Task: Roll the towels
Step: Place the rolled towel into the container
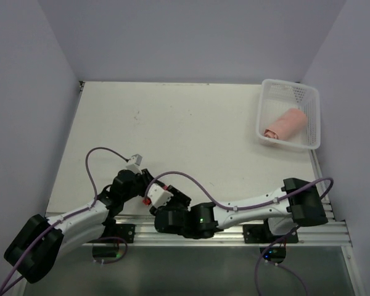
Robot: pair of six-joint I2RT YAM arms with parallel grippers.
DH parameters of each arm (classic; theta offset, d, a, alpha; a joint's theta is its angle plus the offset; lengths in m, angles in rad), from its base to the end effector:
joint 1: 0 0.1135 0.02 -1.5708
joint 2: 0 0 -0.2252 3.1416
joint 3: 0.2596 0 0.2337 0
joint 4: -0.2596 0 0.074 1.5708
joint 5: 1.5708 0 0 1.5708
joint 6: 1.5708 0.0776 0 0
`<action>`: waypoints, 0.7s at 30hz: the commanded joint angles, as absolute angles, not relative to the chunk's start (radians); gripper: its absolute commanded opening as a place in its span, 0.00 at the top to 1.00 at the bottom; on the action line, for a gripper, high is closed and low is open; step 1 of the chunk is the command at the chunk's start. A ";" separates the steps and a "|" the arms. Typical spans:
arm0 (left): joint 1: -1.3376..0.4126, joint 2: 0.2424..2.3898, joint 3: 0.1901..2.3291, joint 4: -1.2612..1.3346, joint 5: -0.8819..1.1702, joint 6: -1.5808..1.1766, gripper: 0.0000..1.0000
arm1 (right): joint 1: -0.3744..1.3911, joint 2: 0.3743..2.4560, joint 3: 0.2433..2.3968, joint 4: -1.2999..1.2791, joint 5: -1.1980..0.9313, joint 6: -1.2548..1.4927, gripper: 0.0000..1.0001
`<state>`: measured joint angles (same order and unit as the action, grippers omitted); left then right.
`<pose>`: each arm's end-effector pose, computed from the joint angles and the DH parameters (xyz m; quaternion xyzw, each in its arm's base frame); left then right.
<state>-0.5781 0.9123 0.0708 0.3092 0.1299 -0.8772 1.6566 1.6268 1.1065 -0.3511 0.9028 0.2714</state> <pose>0.1683 -0.1218 0.0866 -0.0972 0.8615 -0.3714 0.3323 0.0318 0.3410 0.1847 -0.4248 0.7460 0.0196 0.5125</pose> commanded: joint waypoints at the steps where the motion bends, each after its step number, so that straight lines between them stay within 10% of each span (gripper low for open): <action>1: -0.575 0.926 0.009 0.281 0.083 -0.871 0.66 | 1.542 1.514 1.037 -0.226 0.675 0.340 0.40; 11: -0.575 0.928 0.000 0.299 0.086 -0.879 0.66 | 1.261 1.517 0.905 0.027 0.108 0.354 0.30; 21: -0.575 0.914 -0.023 0.301 0.101 -0.884 0.66 | 1.233 1.660 0.930 0.061 0.115 0.312 0.27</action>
<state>-0.5781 0.9173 0.0692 0.3206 0.1276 -0.8810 1.2366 1.6455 0.9085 0.0055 0.1047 0.3378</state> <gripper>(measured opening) 0.345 0.725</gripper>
